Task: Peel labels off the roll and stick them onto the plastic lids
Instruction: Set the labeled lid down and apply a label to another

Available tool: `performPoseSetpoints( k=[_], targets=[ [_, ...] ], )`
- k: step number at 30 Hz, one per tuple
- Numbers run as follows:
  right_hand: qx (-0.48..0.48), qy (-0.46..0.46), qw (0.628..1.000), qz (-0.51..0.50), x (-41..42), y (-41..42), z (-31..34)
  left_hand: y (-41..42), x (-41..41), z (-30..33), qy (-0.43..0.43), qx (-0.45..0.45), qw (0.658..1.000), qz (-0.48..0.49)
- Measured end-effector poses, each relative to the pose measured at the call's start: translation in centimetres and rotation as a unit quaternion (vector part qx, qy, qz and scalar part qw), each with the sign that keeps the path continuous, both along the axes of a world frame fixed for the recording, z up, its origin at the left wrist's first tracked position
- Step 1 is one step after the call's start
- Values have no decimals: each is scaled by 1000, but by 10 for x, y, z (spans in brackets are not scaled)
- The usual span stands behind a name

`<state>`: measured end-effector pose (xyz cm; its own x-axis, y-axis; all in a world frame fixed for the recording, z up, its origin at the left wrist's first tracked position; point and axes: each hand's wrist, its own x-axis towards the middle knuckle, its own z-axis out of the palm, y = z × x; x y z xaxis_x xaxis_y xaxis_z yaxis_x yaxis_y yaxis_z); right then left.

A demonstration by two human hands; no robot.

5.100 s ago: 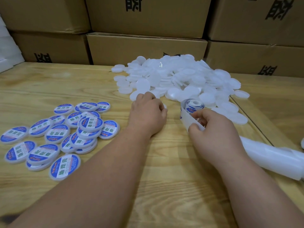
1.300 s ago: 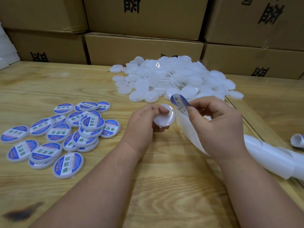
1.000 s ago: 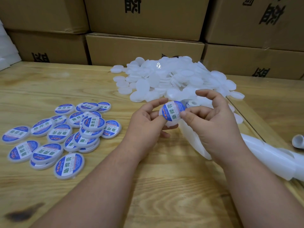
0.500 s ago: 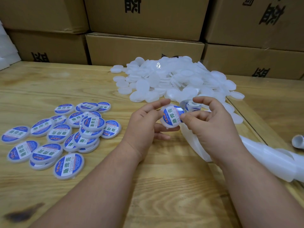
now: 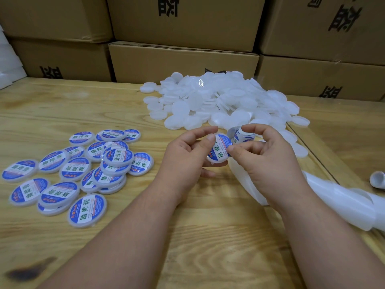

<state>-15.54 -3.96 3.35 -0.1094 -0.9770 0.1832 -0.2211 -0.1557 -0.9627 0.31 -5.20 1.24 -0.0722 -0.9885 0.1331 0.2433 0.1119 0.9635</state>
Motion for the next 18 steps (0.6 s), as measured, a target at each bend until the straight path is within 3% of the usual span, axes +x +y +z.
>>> performPoseSetpoints(
  k=[18],
  targets=[
    [8, -9, 1000, -9, 1, 2, 1, -6, 2, -6, -34, -25, 999, 14]
  ],
)
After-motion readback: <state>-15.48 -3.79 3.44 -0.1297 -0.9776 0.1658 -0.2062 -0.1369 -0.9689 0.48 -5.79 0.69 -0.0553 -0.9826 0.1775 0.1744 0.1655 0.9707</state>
